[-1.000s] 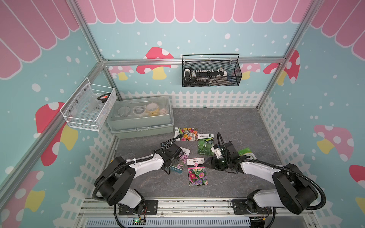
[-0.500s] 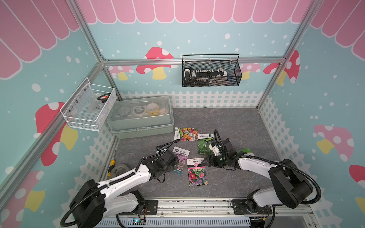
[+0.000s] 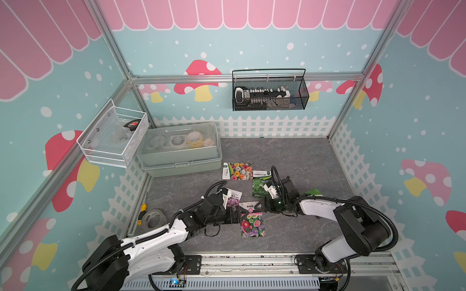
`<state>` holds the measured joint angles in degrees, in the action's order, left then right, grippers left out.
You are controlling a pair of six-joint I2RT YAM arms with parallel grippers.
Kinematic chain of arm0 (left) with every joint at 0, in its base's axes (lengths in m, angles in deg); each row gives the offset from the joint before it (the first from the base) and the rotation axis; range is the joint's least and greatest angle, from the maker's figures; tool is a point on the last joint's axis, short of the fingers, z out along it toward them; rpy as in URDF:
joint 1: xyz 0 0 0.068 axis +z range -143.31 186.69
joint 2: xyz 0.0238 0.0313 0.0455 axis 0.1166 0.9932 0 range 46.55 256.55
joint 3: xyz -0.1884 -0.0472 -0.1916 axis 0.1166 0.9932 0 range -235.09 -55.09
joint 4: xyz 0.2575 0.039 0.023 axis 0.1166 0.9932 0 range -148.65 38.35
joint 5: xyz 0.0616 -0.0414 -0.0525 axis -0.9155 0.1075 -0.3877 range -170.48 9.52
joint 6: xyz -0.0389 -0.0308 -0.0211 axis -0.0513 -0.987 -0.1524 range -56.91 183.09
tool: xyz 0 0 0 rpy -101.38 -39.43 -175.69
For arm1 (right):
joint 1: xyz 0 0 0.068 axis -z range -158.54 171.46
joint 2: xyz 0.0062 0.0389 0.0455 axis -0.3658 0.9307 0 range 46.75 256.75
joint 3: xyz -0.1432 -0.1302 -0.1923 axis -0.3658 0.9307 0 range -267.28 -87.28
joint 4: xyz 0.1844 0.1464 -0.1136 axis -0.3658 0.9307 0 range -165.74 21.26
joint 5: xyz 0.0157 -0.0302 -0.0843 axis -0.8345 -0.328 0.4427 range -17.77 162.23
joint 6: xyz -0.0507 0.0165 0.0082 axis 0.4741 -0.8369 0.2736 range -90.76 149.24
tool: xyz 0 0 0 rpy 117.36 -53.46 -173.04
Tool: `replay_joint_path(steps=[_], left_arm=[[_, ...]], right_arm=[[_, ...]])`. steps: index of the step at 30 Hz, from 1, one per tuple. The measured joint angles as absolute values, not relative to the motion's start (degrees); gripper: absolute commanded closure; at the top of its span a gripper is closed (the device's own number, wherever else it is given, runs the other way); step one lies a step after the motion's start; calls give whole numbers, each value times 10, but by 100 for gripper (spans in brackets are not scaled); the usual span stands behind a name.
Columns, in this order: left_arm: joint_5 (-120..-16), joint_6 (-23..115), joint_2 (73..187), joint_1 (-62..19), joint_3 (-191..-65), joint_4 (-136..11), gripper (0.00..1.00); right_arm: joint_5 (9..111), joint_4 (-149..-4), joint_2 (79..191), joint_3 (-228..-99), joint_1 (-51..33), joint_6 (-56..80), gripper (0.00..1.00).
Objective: Arrange the seed packets in a row
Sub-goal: Adjust the seed packet at the center of the board.
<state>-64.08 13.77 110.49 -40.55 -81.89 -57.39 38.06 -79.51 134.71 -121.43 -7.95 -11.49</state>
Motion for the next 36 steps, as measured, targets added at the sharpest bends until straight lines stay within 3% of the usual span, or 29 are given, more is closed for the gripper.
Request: replay_joint_path(steps=[18, 36], left_arm=[[-609, 171, 1395, -383, -982, -605, 1], [-568, 214, 1474, -349, -1070, -581, 1]], right_arm=[[408, -827, 1319, -1180, -78, -125, 34], [475, -883, 1320, -1168, -65, -163, 34]])
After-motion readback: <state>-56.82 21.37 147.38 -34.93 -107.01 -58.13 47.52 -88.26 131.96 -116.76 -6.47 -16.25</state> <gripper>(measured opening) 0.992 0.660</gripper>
